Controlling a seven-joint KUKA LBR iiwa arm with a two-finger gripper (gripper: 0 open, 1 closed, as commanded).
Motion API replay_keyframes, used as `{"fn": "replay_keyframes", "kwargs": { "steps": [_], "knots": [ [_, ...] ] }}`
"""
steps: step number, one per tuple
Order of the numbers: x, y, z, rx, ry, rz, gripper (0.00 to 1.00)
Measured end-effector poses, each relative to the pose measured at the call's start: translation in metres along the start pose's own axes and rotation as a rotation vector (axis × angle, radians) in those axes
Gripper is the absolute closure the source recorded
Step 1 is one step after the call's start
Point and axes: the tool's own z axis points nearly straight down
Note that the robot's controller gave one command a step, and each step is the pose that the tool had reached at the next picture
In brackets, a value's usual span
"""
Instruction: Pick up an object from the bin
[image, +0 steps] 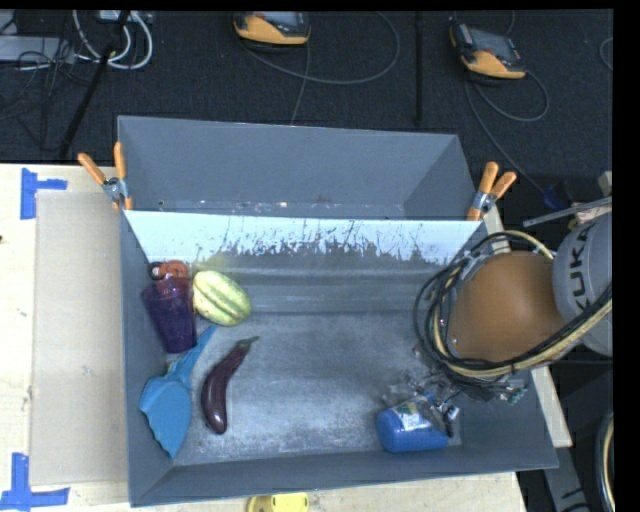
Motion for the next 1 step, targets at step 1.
{"fn": "replay_keyframes", "kwargs": {
  "steps": [1],
  "knots": [
    [-0.0007, -0.0001, 0.0012, 0.001, 0.002, -0.002, 1.00]
  ]
}}
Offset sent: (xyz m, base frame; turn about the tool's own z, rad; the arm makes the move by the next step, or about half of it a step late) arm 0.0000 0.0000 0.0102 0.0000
